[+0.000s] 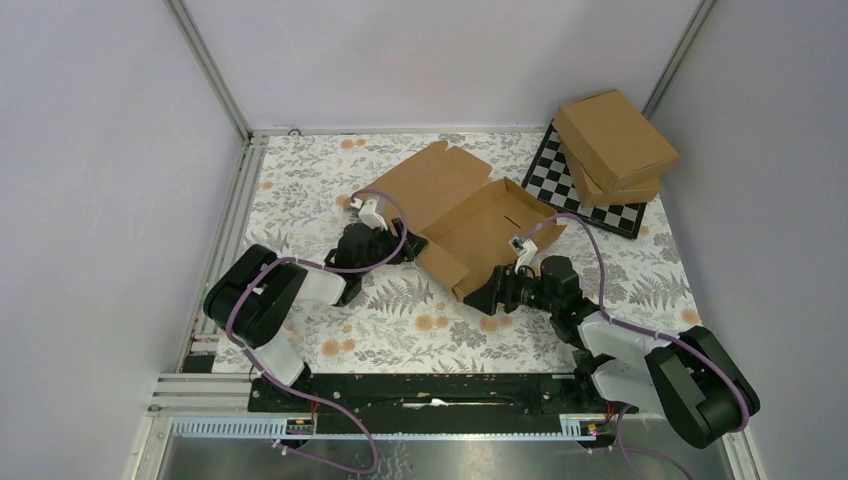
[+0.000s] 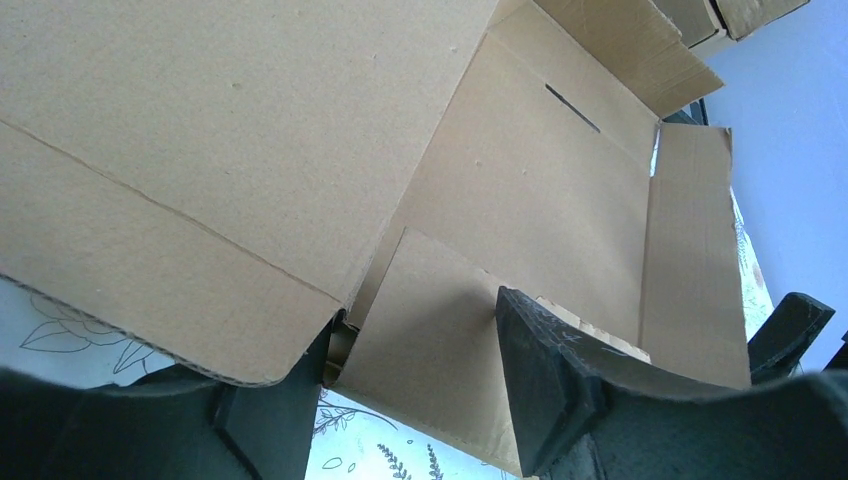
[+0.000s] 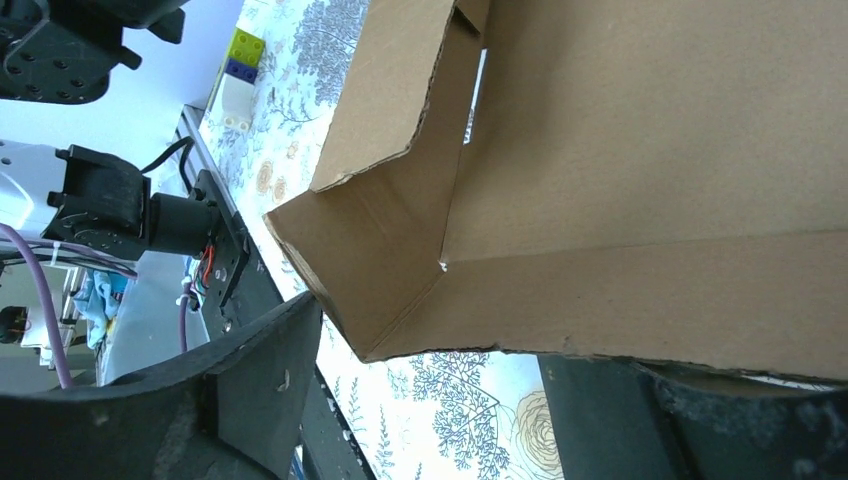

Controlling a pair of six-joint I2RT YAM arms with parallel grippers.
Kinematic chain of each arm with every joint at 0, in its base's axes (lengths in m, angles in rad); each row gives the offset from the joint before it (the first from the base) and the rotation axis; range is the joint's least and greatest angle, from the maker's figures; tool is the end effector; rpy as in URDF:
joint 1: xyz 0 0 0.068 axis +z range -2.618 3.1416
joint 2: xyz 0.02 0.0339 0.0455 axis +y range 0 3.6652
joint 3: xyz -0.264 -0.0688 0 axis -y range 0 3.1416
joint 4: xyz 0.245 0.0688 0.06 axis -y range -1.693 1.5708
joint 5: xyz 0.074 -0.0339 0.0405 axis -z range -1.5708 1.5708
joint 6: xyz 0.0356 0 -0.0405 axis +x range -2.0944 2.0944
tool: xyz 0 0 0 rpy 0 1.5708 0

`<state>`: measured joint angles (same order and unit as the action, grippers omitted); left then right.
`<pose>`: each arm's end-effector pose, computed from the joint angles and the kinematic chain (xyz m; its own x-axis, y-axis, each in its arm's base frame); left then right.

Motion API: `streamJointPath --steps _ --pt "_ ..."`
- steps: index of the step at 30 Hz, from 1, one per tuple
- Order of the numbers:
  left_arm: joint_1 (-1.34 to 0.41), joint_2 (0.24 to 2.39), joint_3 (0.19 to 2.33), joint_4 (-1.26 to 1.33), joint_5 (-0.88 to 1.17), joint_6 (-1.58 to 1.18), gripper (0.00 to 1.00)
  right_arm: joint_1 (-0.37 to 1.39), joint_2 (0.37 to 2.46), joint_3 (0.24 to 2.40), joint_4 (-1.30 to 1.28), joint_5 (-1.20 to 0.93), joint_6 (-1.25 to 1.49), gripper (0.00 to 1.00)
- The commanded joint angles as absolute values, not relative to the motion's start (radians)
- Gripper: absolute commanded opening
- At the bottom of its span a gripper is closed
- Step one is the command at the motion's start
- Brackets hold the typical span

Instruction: Fold the paper box

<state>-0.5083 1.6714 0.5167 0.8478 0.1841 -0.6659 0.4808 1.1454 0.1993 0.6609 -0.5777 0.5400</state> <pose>0.2627 -0.1538 0.1434 -0.5973 -0.3625 -0.7155 0.3331 0.6994 -0.6324 0.1707 0.1110 0.1611 -0.6520 0.1457 -0.7441 -0.6026 0.4961 0.6251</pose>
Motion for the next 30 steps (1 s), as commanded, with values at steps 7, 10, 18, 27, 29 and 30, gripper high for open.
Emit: streamJointPath --steps 7,10,18,27,29,30 --pt "-0.515 1.663 0.563 0.88 0.221 -0.64 0.62 0.488 1.145 0.265 0.552 -0.422 0.628 0.67" --pt "-0.515 1.666 0.563 0.879 0.222 -0.64 0.64 0.488 1.139 0.262 0.522 -0.387 0.658 0.64" --pt "-0.515 1.679 0.567 0.888 0.224 -0.643 0.67 0.488 1.119 0.241 0.499 -0.34 0.687 0.62" --pt "-0.514 1.673 0.563 0.881 0.199 -0.644 0.72 0.488 1.128 0.254 0.465 -0.328 0.691 0.77" --pt "-0.513 1.676 0.557 0.895 0.196 -0.646 0.7 0.487 1.124 0.253 0.463 -0.328 0.694 0.77" --pt "-0.512 1.679 0.556 0.899 0.198 -0.646 0.68 0.488 1.121 0.251 0.462 -0.328 0.697 0.76"
